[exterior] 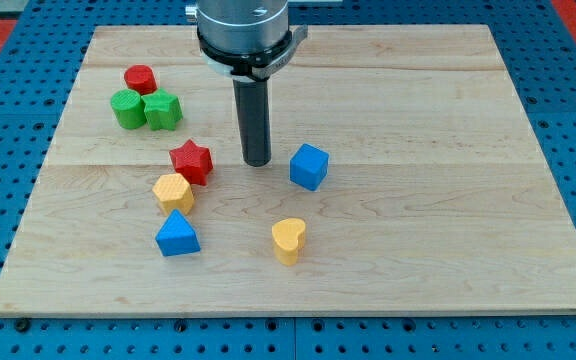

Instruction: Push the blue cube parallel to the yellow hexagon

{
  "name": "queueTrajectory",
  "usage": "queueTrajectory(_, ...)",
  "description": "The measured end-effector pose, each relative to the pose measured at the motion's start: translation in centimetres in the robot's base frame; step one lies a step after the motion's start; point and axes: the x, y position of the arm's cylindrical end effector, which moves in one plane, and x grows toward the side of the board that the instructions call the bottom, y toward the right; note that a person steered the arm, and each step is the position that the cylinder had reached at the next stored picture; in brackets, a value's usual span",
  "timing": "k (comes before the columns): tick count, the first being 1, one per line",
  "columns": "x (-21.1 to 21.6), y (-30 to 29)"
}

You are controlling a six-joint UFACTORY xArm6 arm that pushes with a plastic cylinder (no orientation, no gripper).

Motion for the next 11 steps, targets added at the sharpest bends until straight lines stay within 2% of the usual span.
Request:
queueTrajectory(1,-3.4,4.0)
queueTrajectory(2,-0.9,8.2)
queueTrajectory(3,2.0,8.4)
queueTrajectory(5,3.2,7.7)
queueTrajectory(6,3.2,6.8)
queueTrajectory(7,-0.6,7.5)
queueTrajectory(9,-0.6,2.9)
queueTrajectory(11,1.7,2.5)
